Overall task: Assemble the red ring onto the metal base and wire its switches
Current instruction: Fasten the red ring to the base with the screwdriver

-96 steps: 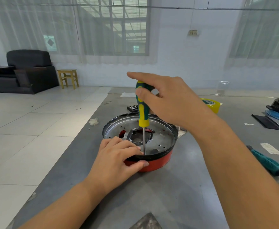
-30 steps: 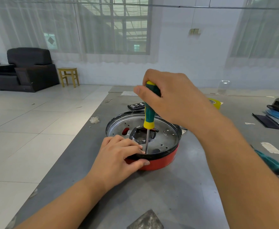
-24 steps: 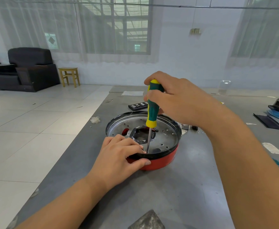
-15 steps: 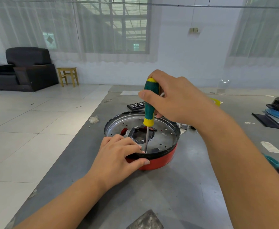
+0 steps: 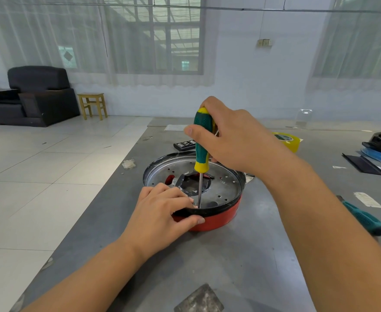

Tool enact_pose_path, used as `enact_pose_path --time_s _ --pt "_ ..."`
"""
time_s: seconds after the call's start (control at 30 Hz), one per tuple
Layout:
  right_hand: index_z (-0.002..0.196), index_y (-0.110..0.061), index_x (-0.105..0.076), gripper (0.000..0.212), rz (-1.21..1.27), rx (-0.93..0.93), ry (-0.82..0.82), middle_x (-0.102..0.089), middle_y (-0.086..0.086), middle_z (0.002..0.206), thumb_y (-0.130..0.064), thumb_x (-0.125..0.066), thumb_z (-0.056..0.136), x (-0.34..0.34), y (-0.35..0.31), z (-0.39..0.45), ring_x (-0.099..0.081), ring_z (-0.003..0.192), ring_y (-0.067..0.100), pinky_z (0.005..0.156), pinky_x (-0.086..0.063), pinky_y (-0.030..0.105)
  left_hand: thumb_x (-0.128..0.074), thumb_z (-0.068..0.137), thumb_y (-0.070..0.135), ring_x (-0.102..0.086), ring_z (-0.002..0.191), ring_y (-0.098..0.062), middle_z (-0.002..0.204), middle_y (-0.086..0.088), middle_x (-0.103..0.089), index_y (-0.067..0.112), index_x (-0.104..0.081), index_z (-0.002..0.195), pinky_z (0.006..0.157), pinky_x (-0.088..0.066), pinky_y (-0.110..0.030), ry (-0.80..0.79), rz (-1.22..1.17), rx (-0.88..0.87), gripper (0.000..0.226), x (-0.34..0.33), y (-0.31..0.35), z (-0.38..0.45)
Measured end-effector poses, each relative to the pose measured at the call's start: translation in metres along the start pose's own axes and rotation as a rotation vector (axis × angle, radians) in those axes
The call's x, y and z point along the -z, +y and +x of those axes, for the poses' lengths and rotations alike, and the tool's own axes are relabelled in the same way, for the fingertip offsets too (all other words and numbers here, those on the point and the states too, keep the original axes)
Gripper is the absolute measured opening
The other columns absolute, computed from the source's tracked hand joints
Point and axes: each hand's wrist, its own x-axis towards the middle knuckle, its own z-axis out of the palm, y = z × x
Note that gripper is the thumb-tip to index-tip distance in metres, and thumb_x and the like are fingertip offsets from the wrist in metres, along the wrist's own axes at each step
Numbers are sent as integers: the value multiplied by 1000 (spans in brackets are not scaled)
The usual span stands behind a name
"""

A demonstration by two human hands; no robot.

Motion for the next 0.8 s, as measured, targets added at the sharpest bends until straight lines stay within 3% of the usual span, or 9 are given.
enact_pose_path --time_s 0.07,0.13,0.27,0.4,0.5,0.63,0.8 --pt "106 -27 -48 32 39 -15 21 -60 -4 76 -58 -51 99 2 5 -2 -60 60 9 50 -43 21 -47 84 82 -53 105 -5 107 26 -69 44 -78 102 92 -33 -32 -1 6 -10 53 0 0 1" --pt "100 -30 -53 27 127 -59 73 -66 -3 77 -57 -55 97 10 13 -4 -66 62 11 54 -50 26 -47 84 81 -55 105 -6 106 25 -70 44 -79 102 92 -34 -33 2 6 -17 52 1 0 1" --pt "99 -26 -54 25 392 -166 348 -70 -3 79 -51 -58 98 37 42 -7 -71 56 9 49 -49 16 -48 83 80 -57 104 -8 104 25 -71 43 -80 103 92 -32 -31 19 -4 -15 54 0 0 1" --pt "103 -29 -53 27 285 -248 507 -64 -4 78 -56 -53 97 38 84 -24 -64 65 10 56 -49 19 -47 82 80 -56 105 -8 104 28 -70 46 -78 107 93 -31 -32 19 2 -12 52 2 2 -1" --pt "107 -31 -47 22 213 -278 580 -61 -6 78 -52 -50 100 25 117 -48 -60 69 9 56 -41 13 -49 82 77 -56 106 -8 103 28 -69 48 -76 108 95 -32 -32 20 -9 -21 47 3 2 -2" --pt "119 -30 -42 23 99 -318 551 -66 2 91 -43 -52 103 8 158 -87 -65 80 28 66 -46 37 -50 82 76 -58 106 -11 106 27 -70 42 -79 105 94 -32 -34 40 -14 -35 51 1 0 -2" --pt "123 -25 -41 31 -152 -364 341 -52 0 97 -42 -52 99 -6 185 -127 -49 75 26 68 -39 37 -53 81 75 -59 108 -11 109 27 -71 39 -81 98 96 -33 -36 43 -14 -36 49 -3 -3 -1"
